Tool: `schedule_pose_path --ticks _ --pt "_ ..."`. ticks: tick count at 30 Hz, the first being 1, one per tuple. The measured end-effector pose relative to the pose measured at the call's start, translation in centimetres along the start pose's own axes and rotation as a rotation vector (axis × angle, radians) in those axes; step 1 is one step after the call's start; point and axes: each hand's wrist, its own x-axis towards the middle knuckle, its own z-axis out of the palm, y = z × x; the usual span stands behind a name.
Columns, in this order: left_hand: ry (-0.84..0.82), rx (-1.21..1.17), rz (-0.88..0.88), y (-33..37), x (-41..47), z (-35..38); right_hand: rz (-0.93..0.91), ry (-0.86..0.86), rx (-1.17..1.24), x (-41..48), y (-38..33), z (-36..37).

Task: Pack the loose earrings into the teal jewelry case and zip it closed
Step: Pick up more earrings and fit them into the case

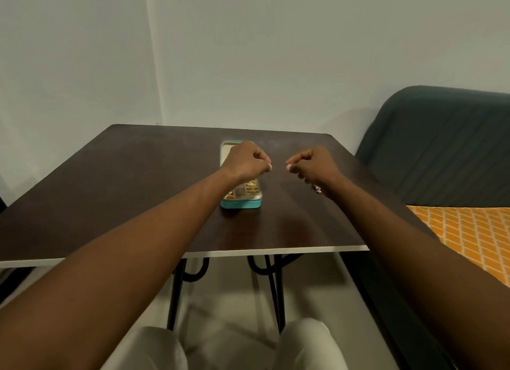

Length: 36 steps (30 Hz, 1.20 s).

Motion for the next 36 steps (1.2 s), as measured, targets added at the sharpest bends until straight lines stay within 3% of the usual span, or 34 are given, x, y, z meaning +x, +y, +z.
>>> schedule_pose_path --ticks 7,13,23,30,36 --pt "-0.06 0.018 0.022 2.0 2.5 5.1 0.085 0.079 0.015 1.3 2.8 -3.6" --pt "-0.09 0.078 0.022 2.5 3.9 9.4 0.108 0.129 -0.108 2.2 6.0 -5.2" --pt "-0.135 0.136 -0.042 0.8 5.6 13.6 0.013 0.021 -0.428 1.6 9.4 -4.6" --pt "-0.196 0.219 0.022 0.4 6.4 14.2 -0.065 0.086 -0.462 1.3 9.9 -3.5" --pt "-0.128 0.217 0.058 -0.4 6.6 14.4 -0.123 0.095 -0.48 1.7 9.9 -3.5"
